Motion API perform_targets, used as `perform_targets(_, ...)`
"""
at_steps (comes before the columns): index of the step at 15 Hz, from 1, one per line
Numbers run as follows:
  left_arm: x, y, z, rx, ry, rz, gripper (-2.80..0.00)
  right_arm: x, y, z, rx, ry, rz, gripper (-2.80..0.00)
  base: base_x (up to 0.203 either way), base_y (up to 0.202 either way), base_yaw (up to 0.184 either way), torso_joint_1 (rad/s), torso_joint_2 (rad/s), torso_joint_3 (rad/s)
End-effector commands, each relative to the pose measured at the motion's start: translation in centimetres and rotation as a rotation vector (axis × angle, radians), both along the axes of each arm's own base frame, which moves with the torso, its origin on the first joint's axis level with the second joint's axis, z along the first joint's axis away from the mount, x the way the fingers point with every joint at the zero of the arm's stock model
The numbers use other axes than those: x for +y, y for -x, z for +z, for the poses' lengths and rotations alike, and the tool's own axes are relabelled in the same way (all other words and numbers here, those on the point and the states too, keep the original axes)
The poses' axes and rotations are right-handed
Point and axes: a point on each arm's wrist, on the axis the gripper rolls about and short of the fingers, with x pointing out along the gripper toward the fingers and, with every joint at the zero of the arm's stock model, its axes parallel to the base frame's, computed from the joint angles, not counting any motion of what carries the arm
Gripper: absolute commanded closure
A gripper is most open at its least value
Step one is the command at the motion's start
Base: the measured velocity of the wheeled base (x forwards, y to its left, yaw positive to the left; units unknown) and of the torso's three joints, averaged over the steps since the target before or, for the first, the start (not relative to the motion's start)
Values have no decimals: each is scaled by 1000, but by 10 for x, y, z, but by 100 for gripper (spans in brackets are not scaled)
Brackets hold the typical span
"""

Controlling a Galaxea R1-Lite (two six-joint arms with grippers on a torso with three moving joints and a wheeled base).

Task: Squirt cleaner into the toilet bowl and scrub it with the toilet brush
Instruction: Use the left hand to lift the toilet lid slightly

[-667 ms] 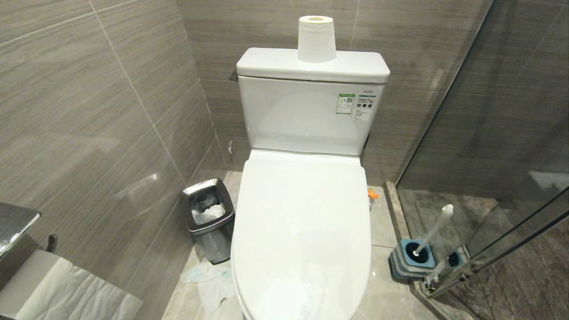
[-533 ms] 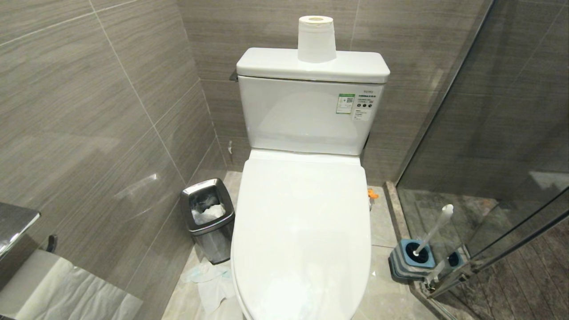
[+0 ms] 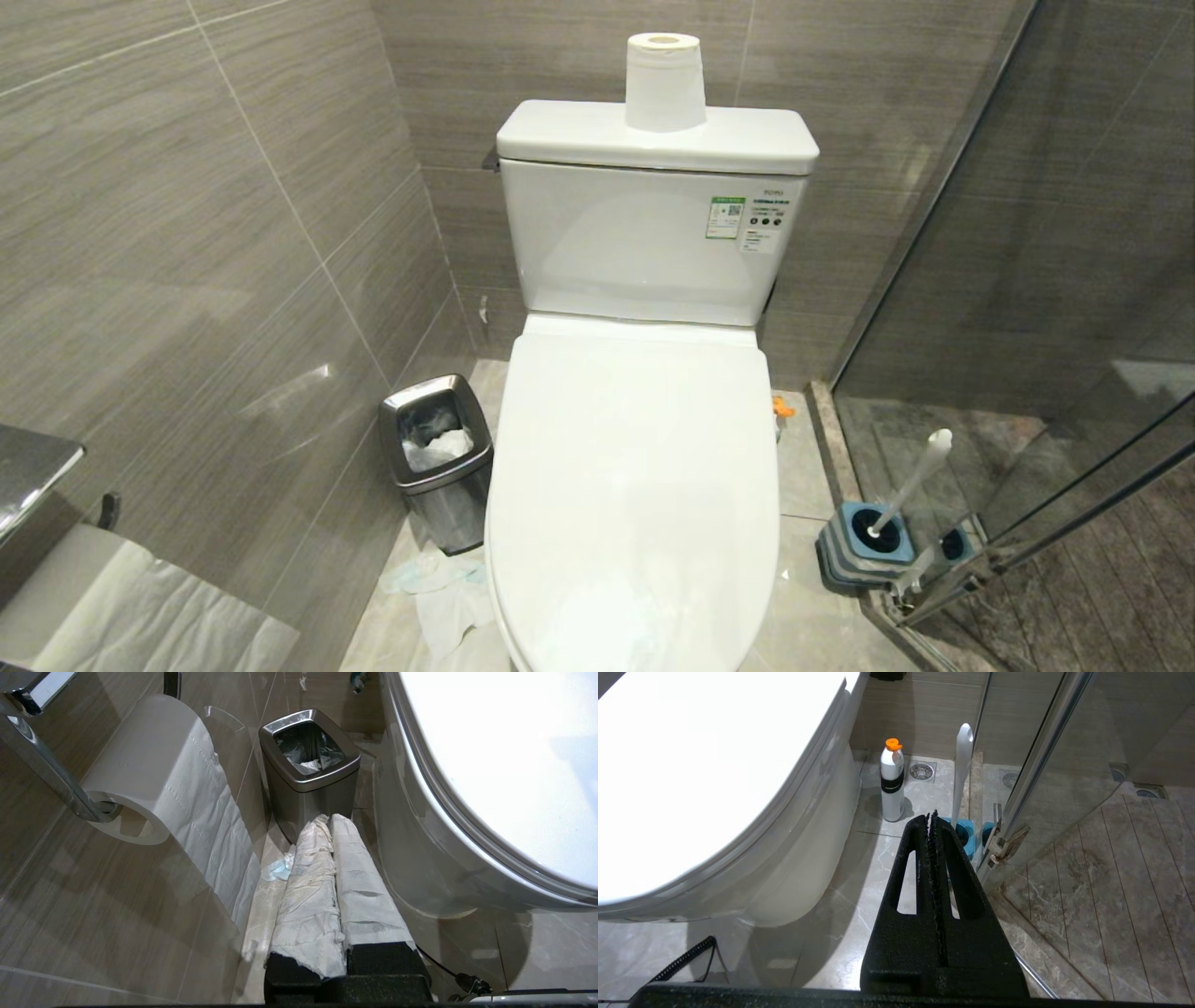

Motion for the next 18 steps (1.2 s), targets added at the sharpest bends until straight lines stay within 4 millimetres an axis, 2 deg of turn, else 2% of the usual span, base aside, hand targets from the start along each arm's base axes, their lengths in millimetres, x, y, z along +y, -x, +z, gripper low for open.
perform_targets(1, 0, 0, 0, 2, 0, 0, 0, 0, 0, 0, 2, 0, 0, 0, 0, 0, 0, 0, 0, 0)
perform_targets(18, 0, 0, 0, 5, 0, 0, 0, 0, 0, 0, 2, 0, 0, 0, 0, 0, 0, 0, 0, 0)
